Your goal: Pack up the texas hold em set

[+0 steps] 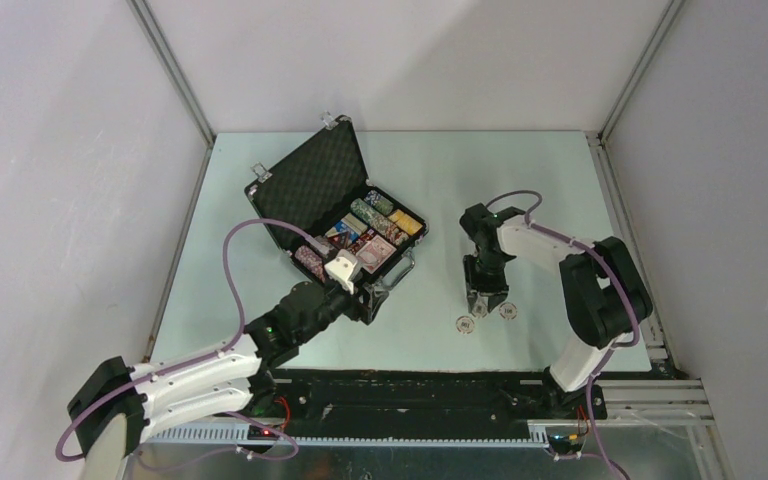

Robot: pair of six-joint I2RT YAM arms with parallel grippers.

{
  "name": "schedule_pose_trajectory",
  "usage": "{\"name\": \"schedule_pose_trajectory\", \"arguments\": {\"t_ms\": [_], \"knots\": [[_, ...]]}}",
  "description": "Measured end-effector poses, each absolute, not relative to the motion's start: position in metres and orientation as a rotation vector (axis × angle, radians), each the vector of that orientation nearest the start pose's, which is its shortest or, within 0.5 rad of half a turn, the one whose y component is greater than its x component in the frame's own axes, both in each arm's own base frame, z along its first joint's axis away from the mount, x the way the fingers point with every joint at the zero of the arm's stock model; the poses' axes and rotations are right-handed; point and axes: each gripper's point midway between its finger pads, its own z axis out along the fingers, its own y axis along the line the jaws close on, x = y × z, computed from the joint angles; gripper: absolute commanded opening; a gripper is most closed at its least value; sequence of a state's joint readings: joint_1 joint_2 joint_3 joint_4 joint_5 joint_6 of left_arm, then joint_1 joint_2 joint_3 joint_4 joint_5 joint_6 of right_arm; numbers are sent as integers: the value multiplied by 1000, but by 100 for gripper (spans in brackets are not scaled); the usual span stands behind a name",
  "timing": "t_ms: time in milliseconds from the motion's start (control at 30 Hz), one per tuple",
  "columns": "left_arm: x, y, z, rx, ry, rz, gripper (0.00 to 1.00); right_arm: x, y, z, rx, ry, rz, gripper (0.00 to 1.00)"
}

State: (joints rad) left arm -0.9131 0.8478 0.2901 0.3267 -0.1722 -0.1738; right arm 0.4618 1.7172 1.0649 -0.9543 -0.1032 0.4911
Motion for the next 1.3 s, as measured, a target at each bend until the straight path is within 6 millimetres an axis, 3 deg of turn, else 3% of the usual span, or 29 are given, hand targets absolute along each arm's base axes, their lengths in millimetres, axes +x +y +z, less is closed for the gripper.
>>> {"name": "schedule_pose_trajectory", "arguments": {"t_ms": [267,500,667,933,1133,1300], "knots": [[212,-237,135,548,1762,-615,81,186,163,29,-42,3241,139,32],[212,-237,135,548,1762,-615,81,179,175,14,-66,3277,138,33],[212,-237,135,548,1762,-615,81,176,177,11,-73,3288,123,56],[212,-237,135,548,1761,-616,82,177,177,11,-77,3278,113,64],[212,-237,135,548,1761,-615,82,194,161,28,26,3219,144,65],[212,-237,135,548,1761,-616,82,214,125,36,200,3150,50,85]]}}
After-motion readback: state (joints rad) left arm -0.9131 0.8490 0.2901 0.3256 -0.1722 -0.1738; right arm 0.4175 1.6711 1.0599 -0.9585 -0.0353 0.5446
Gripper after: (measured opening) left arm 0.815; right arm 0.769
